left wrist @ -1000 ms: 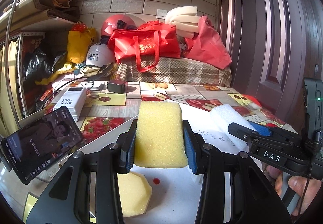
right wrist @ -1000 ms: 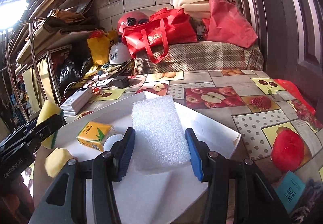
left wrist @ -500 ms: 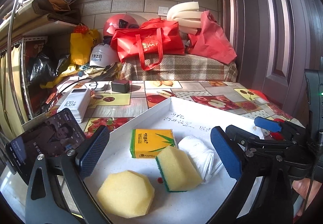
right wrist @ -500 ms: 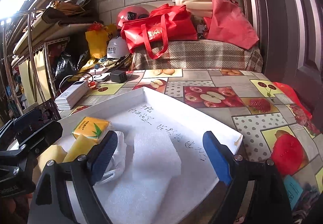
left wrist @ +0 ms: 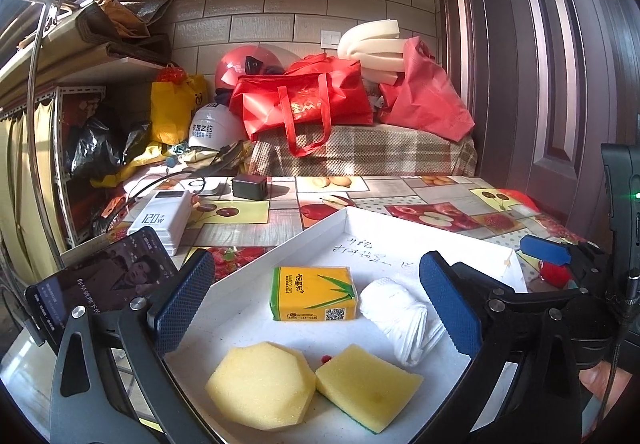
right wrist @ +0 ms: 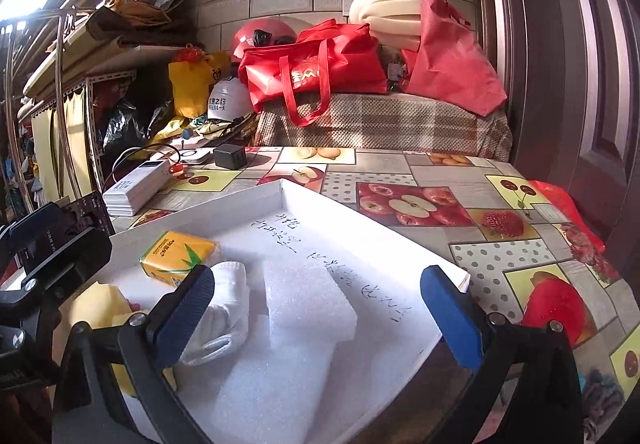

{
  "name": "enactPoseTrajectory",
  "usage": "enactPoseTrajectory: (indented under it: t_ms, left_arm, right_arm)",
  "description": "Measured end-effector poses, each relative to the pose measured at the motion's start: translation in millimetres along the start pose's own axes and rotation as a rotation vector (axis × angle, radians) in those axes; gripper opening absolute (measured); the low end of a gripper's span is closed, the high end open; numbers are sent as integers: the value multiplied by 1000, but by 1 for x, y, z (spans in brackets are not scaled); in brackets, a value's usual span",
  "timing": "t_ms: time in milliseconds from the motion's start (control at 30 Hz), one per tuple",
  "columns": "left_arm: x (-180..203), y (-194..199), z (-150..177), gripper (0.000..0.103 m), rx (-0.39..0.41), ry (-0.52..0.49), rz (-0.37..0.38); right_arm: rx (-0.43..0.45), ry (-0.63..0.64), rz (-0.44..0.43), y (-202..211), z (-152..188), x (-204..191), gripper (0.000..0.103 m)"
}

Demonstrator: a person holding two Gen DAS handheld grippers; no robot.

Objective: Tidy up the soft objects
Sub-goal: 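Move both tools back toward the remaining soft items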

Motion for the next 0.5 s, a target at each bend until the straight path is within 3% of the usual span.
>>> enactPoseTrajectory:
  t_ms: [200, 500]
  left_arm:
    - [-13, 3, -1, 103, 12, 40, -42]
    - [-21, 17, 3, 103, 14, 64, -65]
  right_arm:
    - [43, -24, 49, 13, 0, 6, 103]
    - [55, 41, 7, 33, 8, -26, 103]
Point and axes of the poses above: each gripper's, at about its wrist camera, not at the fingertips, and y roughly against the way its jaws point, x to its right, z to its underside, the point moved 10 cm from there along -y, roughly the way its jaws point, and after that the axes turned 12 degrees about -z, right-handed, at the moved point
